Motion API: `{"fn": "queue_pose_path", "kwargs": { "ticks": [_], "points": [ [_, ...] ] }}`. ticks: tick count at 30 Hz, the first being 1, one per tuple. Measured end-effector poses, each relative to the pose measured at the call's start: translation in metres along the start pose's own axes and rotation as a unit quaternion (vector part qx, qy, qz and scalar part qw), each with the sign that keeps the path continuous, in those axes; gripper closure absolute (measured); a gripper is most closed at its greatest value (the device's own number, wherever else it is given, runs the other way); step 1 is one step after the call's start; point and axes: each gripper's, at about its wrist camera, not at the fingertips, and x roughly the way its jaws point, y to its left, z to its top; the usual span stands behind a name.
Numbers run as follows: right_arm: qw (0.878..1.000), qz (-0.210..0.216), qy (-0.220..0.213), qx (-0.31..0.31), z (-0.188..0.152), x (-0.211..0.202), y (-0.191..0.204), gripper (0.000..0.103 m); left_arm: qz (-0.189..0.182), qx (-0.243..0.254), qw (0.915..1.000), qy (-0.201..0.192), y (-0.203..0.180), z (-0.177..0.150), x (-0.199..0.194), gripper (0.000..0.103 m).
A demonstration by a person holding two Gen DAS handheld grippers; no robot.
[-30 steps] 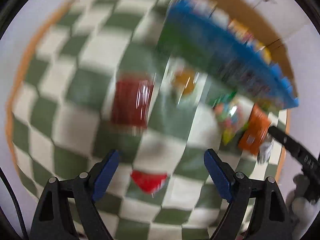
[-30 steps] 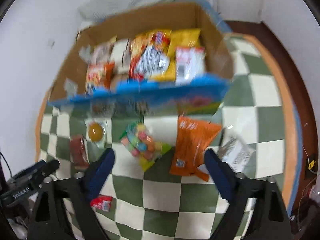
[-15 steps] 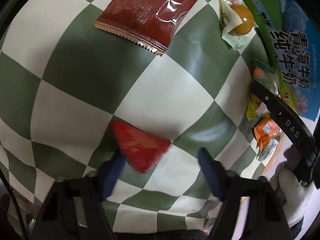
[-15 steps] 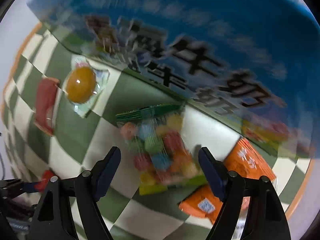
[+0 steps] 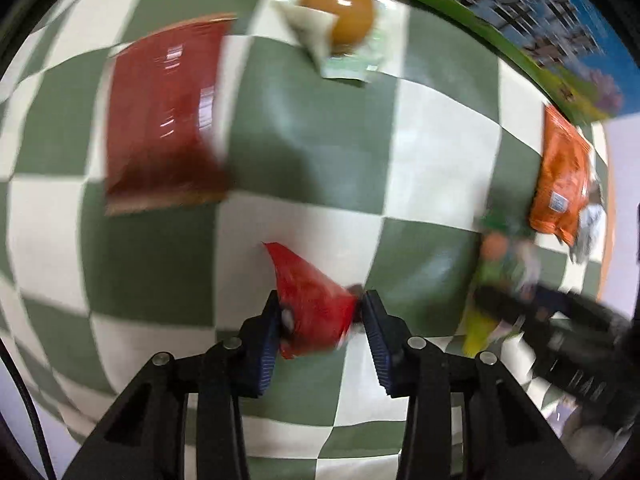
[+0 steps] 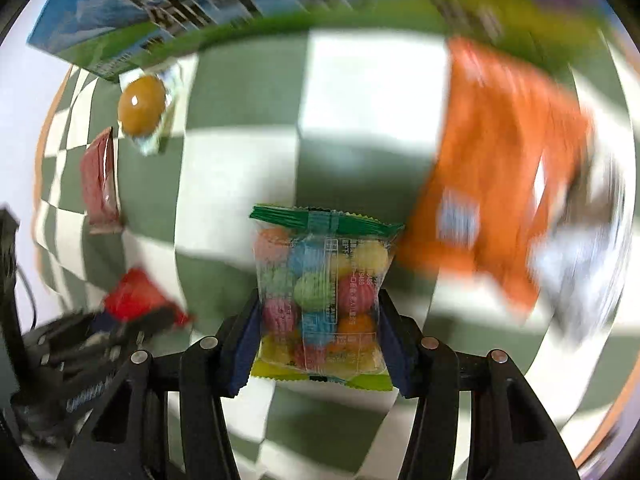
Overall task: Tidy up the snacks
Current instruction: 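Grasp the small red packet with the left tool while the right tool grasps the candy bag, then lift both held packets and carry them over the box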
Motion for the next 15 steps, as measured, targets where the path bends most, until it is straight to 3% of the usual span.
{"fn": "queue_pose_path", "kwargs": {
  "ticks": [3,7,10,11,14,15],
  "points": [
    [0.999,0.010,0.010,0.034,-0.018,0.008,-0.006,0.046,-0.064,-0.005,0.9971,0.039,0.001,0.004,0.014,0.031],
    [0.997,0.014,-0.004,0.080,-0.028,0.011,-0.014,0.039,-0.101,-0.024,0.9936,0.043,0.006,0.000,0.019,0.030],
    [0.996,0.006,-0.011,0.088,-0.032,0.017,-0.008,0.036,-0.096,-0.019,0.9945,0.038,0.000,-0.001,0.020,0.030],
    [0.996,0.001,-0.012,0.087,-0.034,0.022,-0.002,0.036,-0.086,-0.017,0.9956,0.034,-0.002,-0.002,0.020,0.035],
    [0.997,-0.013,-0.017,0.078,-0.035,0.026,0.006,0.038,-0.033,-0.009,0.9993,0.014,-0.008,0.000,0.020,0.064],
    [0.997,-0.028,-0.021,0.071,-0.037,0.026,0.008,0.045,-0.029,-0.007,0.9995,0.010,-0.009,-0.004,0.020,0.066]
  ]
}}
